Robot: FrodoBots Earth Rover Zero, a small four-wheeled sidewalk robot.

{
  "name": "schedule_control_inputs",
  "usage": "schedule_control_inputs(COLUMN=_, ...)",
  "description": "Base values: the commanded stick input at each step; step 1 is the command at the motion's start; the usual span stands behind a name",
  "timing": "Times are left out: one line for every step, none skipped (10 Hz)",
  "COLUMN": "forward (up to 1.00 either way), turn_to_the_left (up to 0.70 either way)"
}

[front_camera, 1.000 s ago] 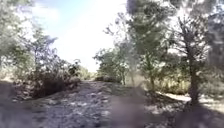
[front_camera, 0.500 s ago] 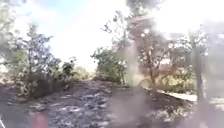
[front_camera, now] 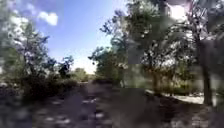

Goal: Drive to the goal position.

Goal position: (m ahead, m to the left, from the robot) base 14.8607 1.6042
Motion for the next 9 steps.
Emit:
schedule_control_inputs(forward=0.7, turn_to_the_left=0.0)
schedule_control_inputs(forward=0.7, turn_to_the_left=0.0)
schedule_control_inputs(forward=0.7, turn_to_the_left=0.0)
schedule_control_inputs(forward=0.7, turn_to_the_left=0.0)
schedule_control_inputs(forward=0.7, turn_to_the_left=0.1)
schedule_control_inputs(forward=0.7, turn_to_the_left=0.14)
schedule_control_inputs(forward=0.7, turn_to_the_left=0.14)
schedule_control_inputs(forward=0.7, turn_to_the_left=0.14)
schedule_control_inputs(forward=0.7, turn_to_the_left=0.13)
